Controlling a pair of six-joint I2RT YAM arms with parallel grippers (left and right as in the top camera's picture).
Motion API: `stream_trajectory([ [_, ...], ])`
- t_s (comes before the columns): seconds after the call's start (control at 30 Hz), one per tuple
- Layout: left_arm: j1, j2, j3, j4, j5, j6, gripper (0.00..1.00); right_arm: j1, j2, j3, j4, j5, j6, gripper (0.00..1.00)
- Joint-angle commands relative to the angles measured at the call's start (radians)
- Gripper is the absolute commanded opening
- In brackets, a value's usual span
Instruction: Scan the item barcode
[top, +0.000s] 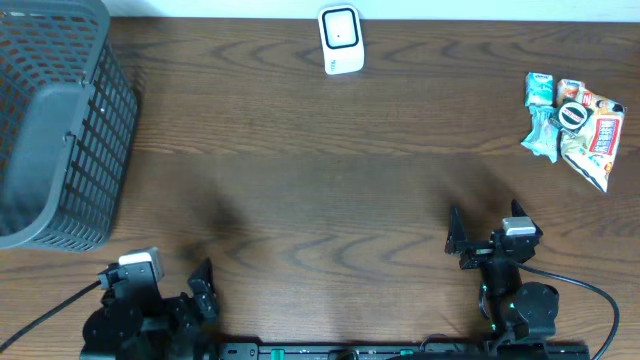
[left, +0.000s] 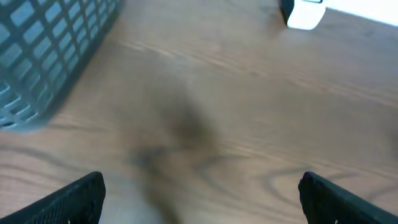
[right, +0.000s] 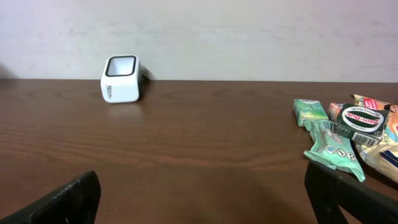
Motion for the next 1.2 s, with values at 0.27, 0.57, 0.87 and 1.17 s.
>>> stream_trajectory([
  [0.27,-0.002,-0.064,-0.274,0.479,0.112,0.174,0.98,-0.009,-0.005,-0.003,-0.002,-0.005,-0.003,0.99],
  [0.57,-0.001,-0.186,-0.533,0.871,0.122,0.166,0.98,-0.009,-0.005,-0.003,-0.002,-0.005,-0.003,0.99],
  [0.87,0.022,-0.216,-0.706,1.148,0.122,0.151,0.98,-0.009,-0.005,-0.003,-0.002,-0.005,-0.003,0.99],
  [1.17,0.033,-0.217,-0.795,1.296,0.122,0.151,0.98,-0.009,-0.005,-0.003,-0.002,-0.005,-0.003,0.99],
])
